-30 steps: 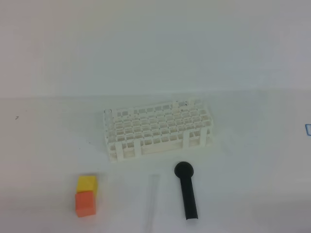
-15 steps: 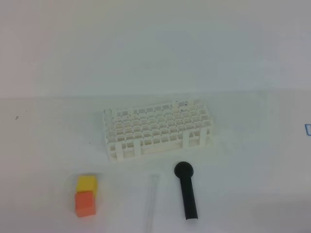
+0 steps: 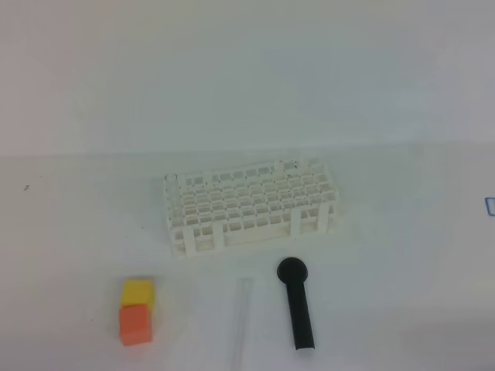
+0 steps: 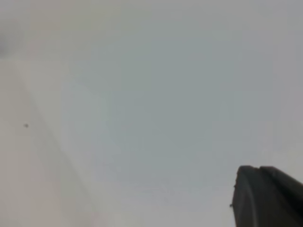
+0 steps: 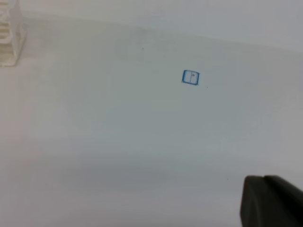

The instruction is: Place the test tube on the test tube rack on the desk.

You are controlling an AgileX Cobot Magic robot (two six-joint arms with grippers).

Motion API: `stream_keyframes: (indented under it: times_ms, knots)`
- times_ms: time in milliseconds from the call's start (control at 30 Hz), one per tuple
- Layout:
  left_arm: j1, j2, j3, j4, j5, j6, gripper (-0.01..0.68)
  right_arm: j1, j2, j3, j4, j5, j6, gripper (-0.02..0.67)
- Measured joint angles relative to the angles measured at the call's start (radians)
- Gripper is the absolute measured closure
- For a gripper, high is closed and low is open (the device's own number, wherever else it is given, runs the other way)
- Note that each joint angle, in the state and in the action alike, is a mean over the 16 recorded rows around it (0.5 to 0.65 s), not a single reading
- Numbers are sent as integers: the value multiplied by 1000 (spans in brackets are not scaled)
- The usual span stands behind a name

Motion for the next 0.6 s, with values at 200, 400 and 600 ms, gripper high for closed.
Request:
stream_keyframes:
  times_ms: [200, 400, 600]
  knots:
    - [-17, 73, -96, 32, 160, 159, 674, 0, 0, 0, 0, 0, 0, 650]
    - [-44, 209, -260, 58, 353, 354, 674, 0, 0, 0, 0, 0, 0, 650]
    - [-82, 419, -471, 71, 549, 559, 674, 0, 0, 0, 0, 0, 0, 650]
